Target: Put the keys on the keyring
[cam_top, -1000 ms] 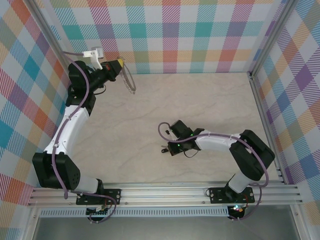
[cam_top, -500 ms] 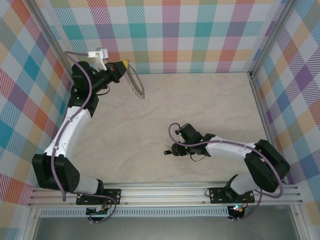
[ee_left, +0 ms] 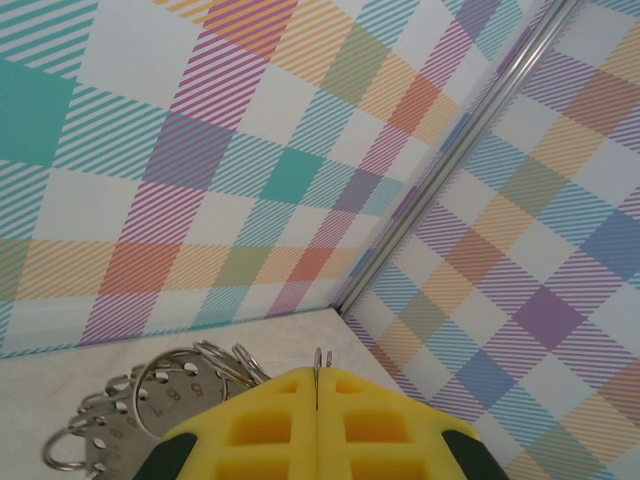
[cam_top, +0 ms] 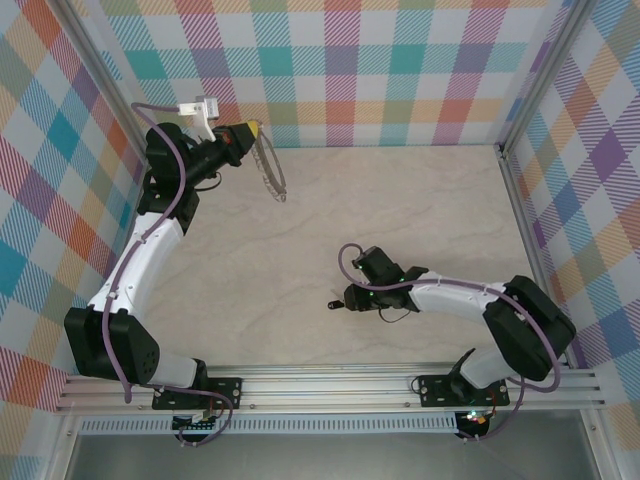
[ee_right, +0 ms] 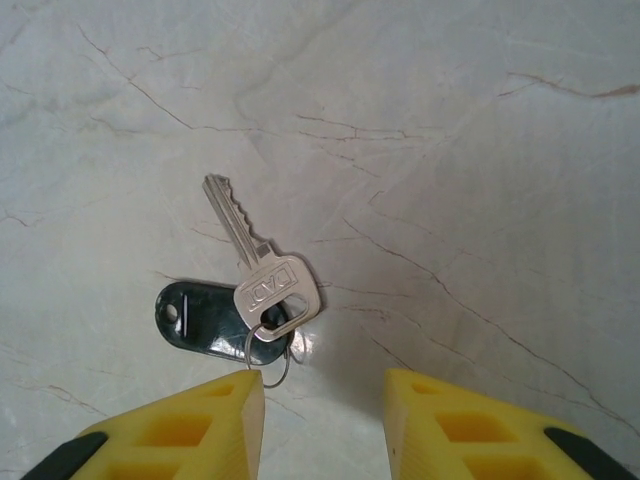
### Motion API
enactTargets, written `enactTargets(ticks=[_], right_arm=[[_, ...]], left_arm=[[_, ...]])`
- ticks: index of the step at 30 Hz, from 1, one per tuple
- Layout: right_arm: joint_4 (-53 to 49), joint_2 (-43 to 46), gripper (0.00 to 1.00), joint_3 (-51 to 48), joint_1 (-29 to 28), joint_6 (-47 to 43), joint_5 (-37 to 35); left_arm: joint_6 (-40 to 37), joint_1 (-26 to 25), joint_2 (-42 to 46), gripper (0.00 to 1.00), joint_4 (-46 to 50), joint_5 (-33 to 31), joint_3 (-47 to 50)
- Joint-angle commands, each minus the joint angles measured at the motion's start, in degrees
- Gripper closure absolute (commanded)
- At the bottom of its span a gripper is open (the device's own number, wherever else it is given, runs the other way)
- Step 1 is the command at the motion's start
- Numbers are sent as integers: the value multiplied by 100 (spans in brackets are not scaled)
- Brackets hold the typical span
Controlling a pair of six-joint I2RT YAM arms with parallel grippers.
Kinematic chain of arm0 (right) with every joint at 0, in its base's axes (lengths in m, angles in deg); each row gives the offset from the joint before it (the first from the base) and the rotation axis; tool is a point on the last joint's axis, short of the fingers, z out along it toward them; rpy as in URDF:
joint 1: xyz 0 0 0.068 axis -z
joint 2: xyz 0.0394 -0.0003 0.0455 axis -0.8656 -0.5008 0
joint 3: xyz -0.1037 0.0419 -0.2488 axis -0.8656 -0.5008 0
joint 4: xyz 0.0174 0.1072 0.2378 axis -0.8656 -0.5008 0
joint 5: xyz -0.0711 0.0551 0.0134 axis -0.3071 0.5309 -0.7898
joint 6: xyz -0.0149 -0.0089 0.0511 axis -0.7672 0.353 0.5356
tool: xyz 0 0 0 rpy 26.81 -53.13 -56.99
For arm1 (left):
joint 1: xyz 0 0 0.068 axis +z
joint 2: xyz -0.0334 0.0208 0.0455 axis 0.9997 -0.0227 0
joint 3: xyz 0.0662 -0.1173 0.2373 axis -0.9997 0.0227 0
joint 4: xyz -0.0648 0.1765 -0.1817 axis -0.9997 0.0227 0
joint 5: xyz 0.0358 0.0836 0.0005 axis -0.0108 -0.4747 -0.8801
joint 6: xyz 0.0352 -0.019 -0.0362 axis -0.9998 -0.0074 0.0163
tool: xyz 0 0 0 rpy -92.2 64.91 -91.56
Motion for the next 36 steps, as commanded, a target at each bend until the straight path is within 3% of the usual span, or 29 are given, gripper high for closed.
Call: enactTargets(ticks=[1, 24, 36], right_arm=[[139, -157, 65, 280, -29, -28, 141], [171, -727, 75, 545, -51, -135, 230], [112, -668, 89, 538, -57, -186, 186]], left_arm=[[-101, -58, 37, 100, -202, 102, -40], [-133, -58, 68, 100, -203, 125, 26], [-120, -58, 64, 100, -220, 125, 49]])
